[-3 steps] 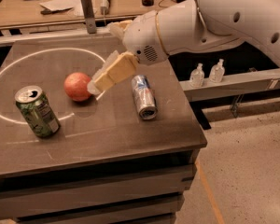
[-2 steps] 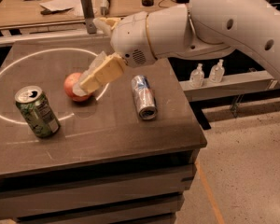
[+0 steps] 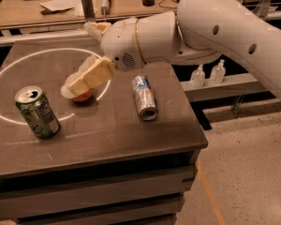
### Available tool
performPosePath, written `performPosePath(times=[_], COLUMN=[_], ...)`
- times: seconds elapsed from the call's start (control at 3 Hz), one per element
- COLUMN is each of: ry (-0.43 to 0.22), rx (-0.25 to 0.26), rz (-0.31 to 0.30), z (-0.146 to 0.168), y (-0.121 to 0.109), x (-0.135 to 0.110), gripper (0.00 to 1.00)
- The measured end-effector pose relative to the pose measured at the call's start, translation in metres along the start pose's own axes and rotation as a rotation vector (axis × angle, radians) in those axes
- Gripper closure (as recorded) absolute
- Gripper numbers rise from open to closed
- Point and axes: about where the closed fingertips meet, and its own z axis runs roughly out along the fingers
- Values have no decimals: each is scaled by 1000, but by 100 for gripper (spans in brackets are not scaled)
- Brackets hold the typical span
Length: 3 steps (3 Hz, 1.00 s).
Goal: Knock green can over
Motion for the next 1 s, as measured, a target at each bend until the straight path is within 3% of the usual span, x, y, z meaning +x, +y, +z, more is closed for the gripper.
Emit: performPosePath(times=[0.33, 0.67, 1.0], ry=[-66, -86, -114], rx=[-66, -132, -157], rz=[1, -34, -40], z=[44, 77, 97], y=[6, 13, 23], x=[-4, -4, 3], gripper=[0, 0, 0])
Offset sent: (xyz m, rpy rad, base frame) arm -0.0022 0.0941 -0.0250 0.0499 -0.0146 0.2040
